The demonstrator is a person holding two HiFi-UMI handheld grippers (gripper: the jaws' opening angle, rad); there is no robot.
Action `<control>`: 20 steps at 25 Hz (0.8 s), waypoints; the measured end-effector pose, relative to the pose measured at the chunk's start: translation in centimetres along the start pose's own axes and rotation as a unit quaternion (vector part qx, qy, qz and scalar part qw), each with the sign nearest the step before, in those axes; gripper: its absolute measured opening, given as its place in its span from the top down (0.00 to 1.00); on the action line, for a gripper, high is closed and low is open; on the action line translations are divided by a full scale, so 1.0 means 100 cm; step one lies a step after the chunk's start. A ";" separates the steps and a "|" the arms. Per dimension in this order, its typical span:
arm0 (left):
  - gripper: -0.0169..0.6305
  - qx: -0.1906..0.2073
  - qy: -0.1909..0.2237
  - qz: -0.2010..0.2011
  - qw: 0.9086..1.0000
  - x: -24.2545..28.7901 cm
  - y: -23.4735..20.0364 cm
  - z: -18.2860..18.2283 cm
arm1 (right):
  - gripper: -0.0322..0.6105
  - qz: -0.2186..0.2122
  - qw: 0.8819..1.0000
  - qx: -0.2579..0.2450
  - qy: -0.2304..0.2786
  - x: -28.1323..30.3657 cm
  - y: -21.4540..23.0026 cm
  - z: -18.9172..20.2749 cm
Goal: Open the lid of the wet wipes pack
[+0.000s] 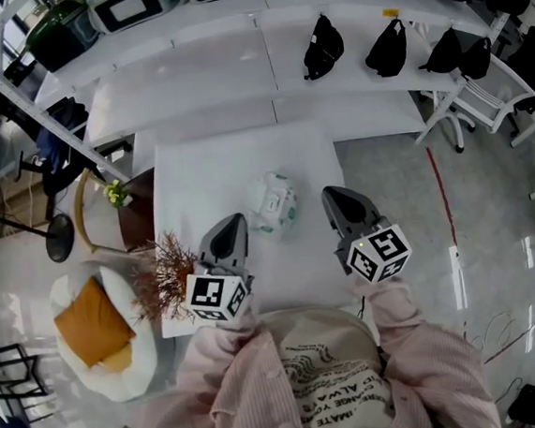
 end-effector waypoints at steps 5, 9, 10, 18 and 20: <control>0.97 -0.001 0.006 -0.018 1.000 -0.004 -0.008 -0.001 | 0.95 0.006 1.000 -0.013 0.006 -0.001 -0.002 -0.005; 0.97 -0.002 0.006 -0.028 1.000 -0.004 -0.013 0.000 | 0.95 0.009 1.000 -0.021 0.010 0.000 -0.003 -0.007; 0.97 -0.002 0.006 -0.030 1.000 -0.005 -0.014 0.000 | 0.95 0.009 1.000 -0.022 0.010 0.000 -0.003 -0.006; 0.97 -0.002 0.001 -0.037 0.999 -0.008 -0.017 0.001 | 0.95 0.009 1.000 -0.024 0.004 0.000 -0.007 -0.003; 0.97 -0.003 0.000 -0.038 0.999 -0.009 -0.017 0.002 | 0.95 0.010 1.000 -0.024 0.001 0.000 -0.007 -0.002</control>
Point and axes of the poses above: the fingertips, and each gripper's own axes: x forward along the fingers, y to its right, z out of its underside, the point moved 7 cm from there along -x, backward along the fingers, and after that the axes turned 11 degrees about x, right-handed, at the moved point
